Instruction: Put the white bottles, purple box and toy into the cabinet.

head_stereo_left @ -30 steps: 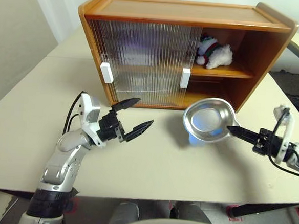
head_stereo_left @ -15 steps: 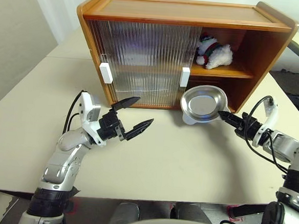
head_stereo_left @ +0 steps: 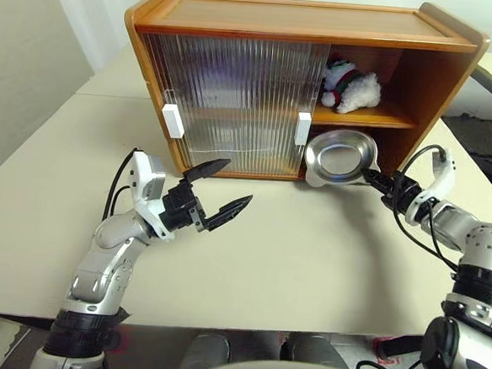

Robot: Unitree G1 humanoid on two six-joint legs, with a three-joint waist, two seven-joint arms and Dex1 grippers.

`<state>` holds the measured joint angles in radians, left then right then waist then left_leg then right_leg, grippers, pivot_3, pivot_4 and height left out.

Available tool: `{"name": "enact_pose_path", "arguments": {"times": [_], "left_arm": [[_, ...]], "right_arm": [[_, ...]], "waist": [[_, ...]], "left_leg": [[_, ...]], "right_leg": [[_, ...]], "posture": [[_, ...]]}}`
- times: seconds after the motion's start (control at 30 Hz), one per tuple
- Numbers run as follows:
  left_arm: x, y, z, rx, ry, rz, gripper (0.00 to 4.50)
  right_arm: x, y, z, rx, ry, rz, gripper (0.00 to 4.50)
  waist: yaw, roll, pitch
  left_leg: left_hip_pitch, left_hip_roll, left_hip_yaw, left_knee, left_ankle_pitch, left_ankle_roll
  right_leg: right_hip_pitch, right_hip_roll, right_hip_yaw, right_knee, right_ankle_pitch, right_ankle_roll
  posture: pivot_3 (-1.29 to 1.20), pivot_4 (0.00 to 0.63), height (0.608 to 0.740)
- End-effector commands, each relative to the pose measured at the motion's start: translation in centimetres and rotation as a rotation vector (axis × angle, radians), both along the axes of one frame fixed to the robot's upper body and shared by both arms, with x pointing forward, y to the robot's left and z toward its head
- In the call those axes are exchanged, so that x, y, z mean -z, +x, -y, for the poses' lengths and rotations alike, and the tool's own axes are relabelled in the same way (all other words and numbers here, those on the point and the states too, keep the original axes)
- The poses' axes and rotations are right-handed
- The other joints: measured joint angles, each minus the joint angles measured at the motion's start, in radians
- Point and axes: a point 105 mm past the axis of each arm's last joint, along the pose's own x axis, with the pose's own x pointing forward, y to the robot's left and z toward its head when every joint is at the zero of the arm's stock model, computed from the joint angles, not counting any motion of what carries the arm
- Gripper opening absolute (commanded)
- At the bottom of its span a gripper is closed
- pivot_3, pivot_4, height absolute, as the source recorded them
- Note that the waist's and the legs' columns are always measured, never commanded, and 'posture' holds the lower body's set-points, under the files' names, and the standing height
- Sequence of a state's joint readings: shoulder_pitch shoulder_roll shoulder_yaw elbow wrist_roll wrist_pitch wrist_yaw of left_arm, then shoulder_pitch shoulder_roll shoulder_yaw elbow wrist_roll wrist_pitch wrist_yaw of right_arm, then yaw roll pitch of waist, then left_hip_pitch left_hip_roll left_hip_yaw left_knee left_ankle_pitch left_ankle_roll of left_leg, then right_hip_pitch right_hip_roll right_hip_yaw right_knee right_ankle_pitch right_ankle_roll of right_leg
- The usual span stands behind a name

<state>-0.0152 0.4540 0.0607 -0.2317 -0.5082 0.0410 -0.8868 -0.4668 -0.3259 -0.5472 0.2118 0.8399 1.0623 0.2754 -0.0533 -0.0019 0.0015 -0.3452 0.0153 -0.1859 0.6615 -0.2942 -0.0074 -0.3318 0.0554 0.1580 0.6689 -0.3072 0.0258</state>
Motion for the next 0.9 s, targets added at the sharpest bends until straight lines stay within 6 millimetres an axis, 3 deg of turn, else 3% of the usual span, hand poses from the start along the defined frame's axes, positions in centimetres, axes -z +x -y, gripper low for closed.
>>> {"name": "enact_pose_path", "arguments": {"times": [0.03, 0.63, 0.9], "left_arm": [[0.1, -0.1, 0.2, 0.011, 0.02, -0.003, 4.5], [0.8, -0.4, 0.0, 0.002, 0.019, -0.016, 4.5], [0.8, -0.2, 0.0, 0.006, 0.021, -0.015, 4.5]], "right_arm": [[-0.1, 1.2, 0.6, 0.095, 0.027, 0.008, 0.26], [0.6, 3.1, -0.6, 0.191, 0.028, 0.006, 0.26], [0.7, 3.2, -0.9, 0.174, 0.025, 0.013, 2.94]], "waist": [[0.001, 0.0, 0.0], [0.001, 0.002, 0.0], [0.001, 0.003, 0.0]], "left_leg": [[0.0, 0.0, 0.0, 0.0, 0.0, 0.0], [-0.002, 0.002, 0.0, -0.001, 0.0, 0.0], [-0.002, 0.003, 0.0, -0.002, 0.0, 0.0]], "right_leg": [[0.0, 0.0, 0.0, 0.0, 0.0, 0.0], [-0.003, 0.0, -0.001, 0.0, 0.001, 0.0], [-0.003, 0.0, -0.001, 0.0, 0.001, -0.001]], "posture": [[-0.09, 0.0, 0.74], [-0.09, 0.009, 0.74], [-0.09, 0.009, 0.74]]}}
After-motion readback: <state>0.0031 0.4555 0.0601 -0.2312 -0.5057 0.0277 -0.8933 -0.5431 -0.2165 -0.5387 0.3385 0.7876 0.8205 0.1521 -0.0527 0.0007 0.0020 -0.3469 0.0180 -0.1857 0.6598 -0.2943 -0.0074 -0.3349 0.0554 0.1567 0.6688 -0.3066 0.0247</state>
